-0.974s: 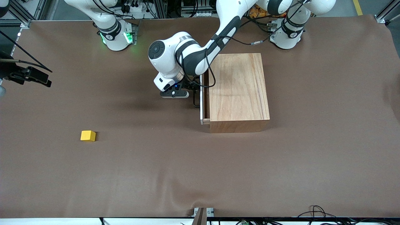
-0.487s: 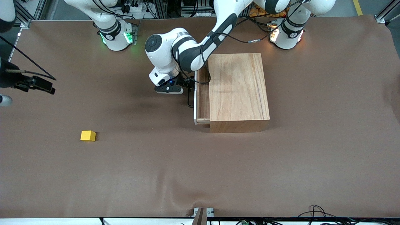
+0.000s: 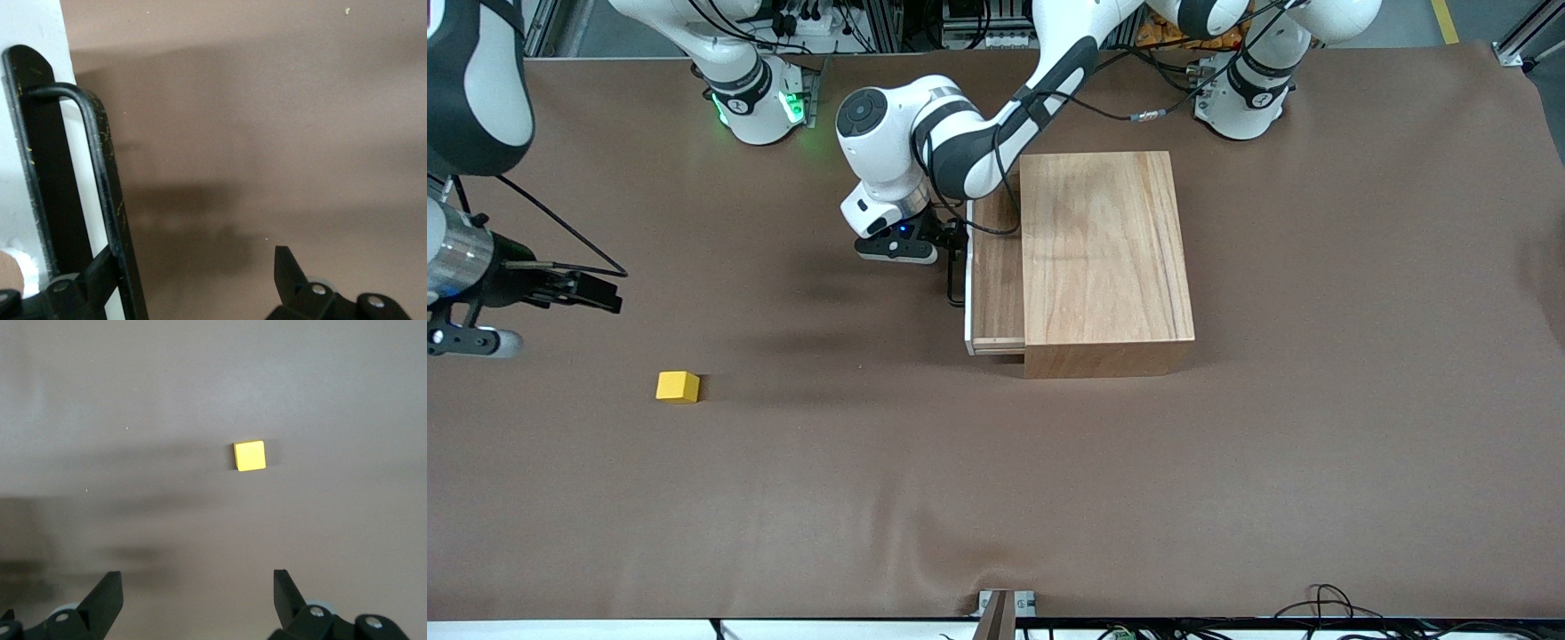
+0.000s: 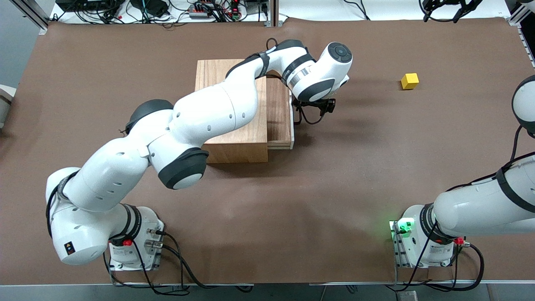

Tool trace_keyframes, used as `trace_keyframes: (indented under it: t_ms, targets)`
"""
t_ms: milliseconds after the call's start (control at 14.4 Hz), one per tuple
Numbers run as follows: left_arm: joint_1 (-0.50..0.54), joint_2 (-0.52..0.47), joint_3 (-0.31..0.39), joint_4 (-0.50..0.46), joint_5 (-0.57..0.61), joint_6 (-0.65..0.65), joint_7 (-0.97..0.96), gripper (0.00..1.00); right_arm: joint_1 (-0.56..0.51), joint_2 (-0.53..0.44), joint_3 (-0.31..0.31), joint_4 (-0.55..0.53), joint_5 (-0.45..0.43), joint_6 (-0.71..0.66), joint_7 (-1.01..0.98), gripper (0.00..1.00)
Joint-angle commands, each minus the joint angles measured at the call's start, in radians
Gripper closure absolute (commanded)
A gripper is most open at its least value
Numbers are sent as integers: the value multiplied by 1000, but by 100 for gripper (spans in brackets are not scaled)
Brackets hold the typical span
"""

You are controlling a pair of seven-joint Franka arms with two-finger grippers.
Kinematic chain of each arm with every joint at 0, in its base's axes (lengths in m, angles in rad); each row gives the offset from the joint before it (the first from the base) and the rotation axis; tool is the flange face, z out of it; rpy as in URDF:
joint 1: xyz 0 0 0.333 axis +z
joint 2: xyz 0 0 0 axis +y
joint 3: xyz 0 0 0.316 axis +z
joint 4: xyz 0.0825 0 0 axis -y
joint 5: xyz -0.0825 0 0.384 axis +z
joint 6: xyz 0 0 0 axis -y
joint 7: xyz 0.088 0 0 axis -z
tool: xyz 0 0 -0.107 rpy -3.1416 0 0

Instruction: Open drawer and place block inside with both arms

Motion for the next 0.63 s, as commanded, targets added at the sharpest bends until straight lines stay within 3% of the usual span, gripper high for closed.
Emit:
trace_keyframes:
  t_ms: [0, 556]
  targets:
    - [-9, 23, -9, 43, -1, 22, 0, 0, 1, 15, 2, 22, -3, 1, 3, 0]
    - [-20, -9, -6, 40, 1, 71, 6, 0, 37, 158, 2, 22, -1, 153, 5, 0]
